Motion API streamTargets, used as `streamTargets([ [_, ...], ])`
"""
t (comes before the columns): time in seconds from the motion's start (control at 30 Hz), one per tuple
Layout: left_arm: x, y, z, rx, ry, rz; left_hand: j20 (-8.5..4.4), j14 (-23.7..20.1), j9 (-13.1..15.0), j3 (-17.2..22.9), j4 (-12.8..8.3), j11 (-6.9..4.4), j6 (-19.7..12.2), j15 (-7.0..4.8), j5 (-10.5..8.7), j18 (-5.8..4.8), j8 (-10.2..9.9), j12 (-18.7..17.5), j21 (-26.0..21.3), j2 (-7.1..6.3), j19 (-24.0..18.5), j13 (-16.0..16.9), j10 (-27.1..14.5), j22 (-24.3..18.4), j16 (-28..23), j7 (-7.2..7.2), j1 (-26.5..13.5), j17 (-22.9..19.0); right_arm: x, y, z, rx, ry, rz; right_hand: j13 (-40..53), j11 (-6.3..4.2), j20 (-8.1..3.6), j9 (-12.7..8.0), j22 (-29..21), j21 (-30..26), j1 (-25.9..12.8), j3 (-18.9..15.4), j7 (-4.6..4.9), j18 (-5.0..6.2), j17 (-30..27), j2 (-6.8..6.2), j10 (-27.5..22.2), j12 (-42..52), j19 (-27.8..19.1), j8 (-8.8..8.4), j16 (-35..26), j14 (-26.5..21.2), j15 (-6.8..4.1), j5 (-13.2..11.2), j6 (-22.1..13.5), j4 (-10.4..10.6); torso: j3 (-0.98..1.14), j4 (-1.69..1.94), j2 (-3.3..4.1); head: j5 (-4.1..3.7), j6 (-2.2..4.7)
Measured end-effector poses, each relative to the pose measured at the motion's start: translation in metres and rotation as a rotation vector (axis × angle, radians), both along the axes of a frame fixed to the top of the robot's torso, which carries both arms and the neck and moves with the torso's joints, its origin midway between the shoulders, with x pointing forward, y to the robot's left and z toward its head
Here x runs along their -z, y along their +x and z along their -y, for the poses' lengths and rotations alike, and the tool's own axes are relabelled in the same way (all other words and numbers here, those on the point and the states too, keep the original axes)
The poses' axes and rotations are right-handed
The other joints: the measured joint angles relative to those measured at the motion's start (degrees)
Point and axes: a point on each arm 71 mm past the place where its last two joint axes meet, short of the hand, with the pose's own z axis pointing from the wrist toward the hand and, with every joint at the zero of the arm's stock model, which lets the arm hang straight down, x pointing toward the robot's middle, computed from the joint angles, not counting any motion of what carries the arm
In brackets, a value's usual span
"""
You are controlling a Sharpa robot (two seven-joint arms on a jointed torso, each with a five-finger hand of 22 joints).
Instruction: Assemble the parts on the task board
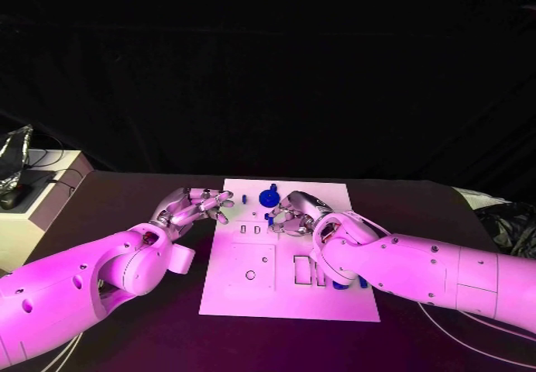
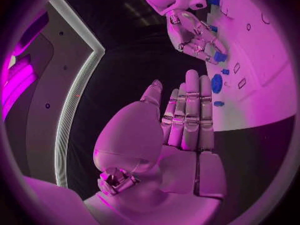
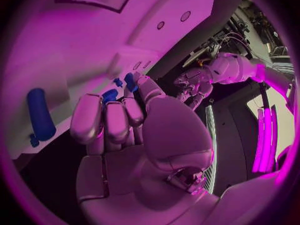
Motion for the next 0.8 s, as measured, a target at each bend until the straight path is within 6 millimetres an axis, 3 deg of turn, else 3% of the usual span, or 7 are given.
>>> streamTargets([
  [0.8, -0.0002, -0.0002, -0.0006, 0.0, 0.0, 0.0, 0.0, 0.0, 0.0, 0.0, 0.0, 0.0, 0.0, 0.0, 0.0, 0.0, 0.0, 0.0, 0.0, 0.0, 0.0, 0.0, 0.0, -0.11, 0.0, 0.0, 0.0, 0.0, 0.01, 0.0011, -0.0022, 0.006, -0.053, 0.017, -0.02, -0.13, 0.0, 0.0, -0.02, -0.09, -0.4, 0.0, 0.04, 0.0, -0.06, -0.41, -0.13, 0.0, 0.0, -0.04, 0.0, 0.0, 0.01, -0.01, 0.04, 0.0, -0.04, 0.11, -0.02, 0.08, -0.38],
])
